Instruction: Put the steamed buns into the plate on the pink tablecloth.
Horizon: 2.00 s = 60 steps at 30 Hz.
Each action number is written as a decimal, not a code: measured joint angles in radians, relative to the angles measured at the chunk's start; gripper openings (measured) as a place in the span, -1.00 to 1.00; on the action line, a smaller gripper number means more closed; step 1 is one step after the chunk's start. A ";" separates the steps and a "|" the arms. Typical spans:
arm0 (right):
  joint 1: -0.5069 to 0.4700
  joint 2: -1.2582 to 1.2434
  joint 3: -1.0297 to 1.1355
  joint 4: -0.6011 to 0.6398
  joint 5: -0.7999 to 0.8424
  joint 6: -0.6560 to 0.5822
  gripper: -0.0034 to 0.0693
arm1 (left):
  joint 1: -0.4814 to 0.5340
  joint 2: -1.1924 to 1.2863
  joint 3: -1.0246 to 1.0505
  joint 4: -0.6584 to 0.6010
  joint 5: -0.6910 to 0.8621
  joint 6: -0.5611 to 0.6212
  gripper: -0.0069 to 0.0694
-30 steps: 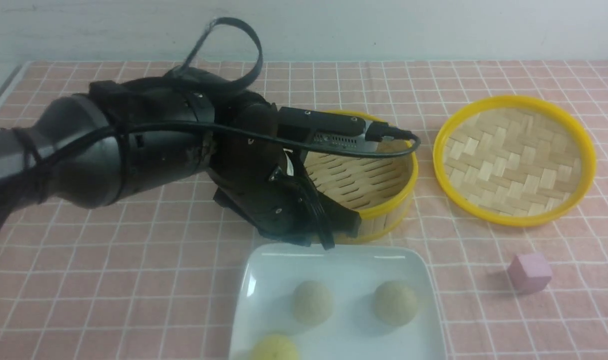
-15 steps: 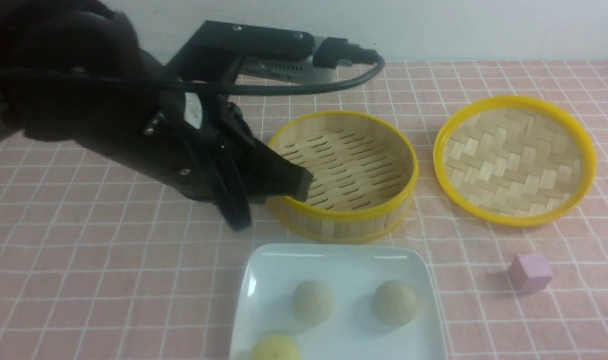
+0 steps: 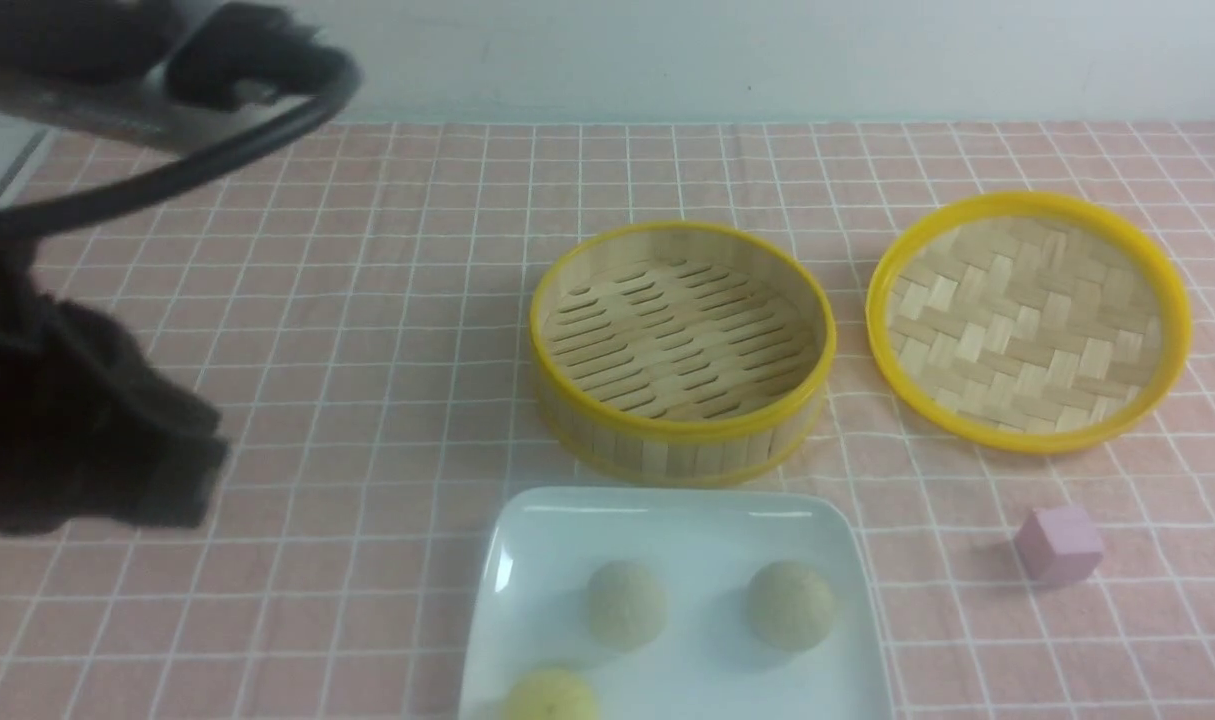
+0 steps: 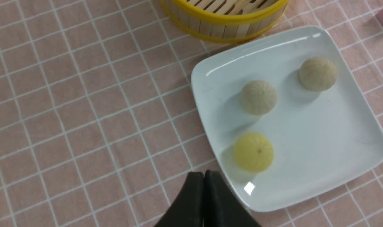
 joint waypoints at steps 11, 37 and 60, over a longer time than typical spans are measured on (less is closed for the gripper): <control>0.000 0.000 0.000 -0.006 0.000 0.000 -0.53 | 0.000 -0.329 0.406 0.091 -0.525 -0.314 -0.76; 0.000 0.000 0.001 -0.006 -0.001 0.000 -0.43 | 0.191 -0.564 0.861 -0.053 -0.793 -0.145 -0.69; 0.000 0.000 0.001 -0.006 -0.002 0.000 -0.34 | 0.689 -0.894 1.185 -0.047 -0.845 0.069 -0.64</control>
